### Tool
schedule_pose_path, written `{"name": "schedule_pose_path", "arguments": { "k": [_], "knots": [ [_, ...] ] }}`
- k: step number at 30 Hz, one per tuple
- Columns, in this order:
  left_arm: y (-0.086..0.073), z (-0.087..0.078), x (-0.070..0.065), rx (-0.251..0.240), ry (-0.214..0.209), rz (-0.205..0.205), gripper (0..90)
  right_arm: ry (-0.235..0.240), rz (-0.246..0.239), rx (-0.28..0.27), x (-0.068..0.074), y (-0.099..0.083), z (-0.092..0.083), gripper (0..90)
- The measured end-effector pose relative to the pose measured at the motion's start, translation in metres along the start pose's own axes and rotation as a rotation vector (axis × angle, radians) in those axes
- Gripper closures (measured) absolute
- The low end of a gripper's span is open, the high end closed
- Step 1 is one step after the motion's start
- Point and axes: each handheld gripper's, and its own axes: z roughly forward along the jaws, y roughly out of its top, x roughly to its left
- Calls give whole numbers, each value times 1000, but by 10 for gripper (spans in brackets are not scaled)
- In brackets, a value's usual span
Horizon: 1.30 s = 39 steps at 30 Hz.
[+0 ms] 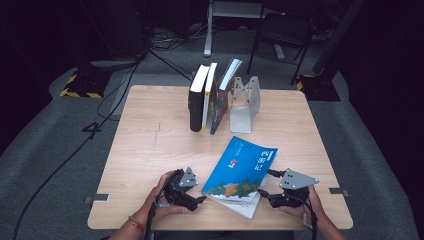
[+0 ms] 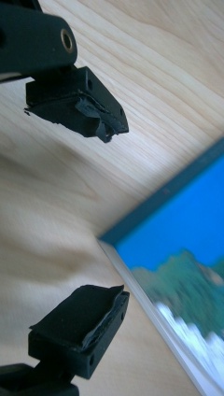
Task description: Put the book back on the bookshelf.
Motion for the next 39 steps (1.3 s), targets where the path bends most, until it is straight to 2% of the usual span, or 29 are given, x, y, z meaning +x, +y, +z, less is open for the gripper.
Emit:
{"name": "schedule_pose_path", "arguments": {
  "k": [4, 7, 10, 12, 14, 16, 19, 20, 22, 24, 27, 31, 35, 36, 38, 39],
  "knots": [
    [13, 1, -19, -43, -29, 48, 187, -4, -1, -11, -1, 3, 0, 289],
    [26, 3, -35, -101, -54, 91, 229, -2, -3, -16, -1, 5, 0, 293],
    [37, 11, -44, -117, -54, 98, 254, -7, 0, -23, -2, 7, 1, 293],
    [45, 19, -48, -107, -66, 105, 260, -10, 5, -29, -2, 9, 1, 293],
    [49, 27, -50, -91, -45, 109, 265, -11, 6, -37, -3, 10, 2, 291],
    [51, 33, -49, -92, -50, 94, 265, -7, 7, -39, -4, 11, 3, 290],
    [54, 38, -50, -65, -35, 107, 267, -6, 6, -41, -5, 11, 3, 289],
    [56, 40, -50, -63, -29, 96, 269, -8, 7, -43, -5, 12, 4, 289],
    [59, 44, -50, -58, -9, 113, 280, -19, 3, -48, -5, 16, 6, 289],
    [61, 45, -50, -53, 5, 112, 299, -24, 1, -51, -5, 18, 6, 288],
    [62, 47, -46, -53, -18, 98, 314, -23, -1, -49, -4, 19, 7, 286],
    [63, 47, -42, -60, -17, 93, 378, -24, 1, -48, -4, 18, 7, 285],
    [63, 44, -42, -71, -14, 113, 431, -23, 5, -52, -5, 18, 7, 285],
    [63, 43, -43, -75, -11, 116, 485, -32, 9, -54, -4, 18, 7, 285],
    [63, 39, -47, -90, 3, 150, 587, -36, 8, -54, -5, 18, 7, 285],
    [63, 39, -47, -90, 3, 150, 634, -38, 6, -57, -5, 18, 7, 285]
  ]
}}
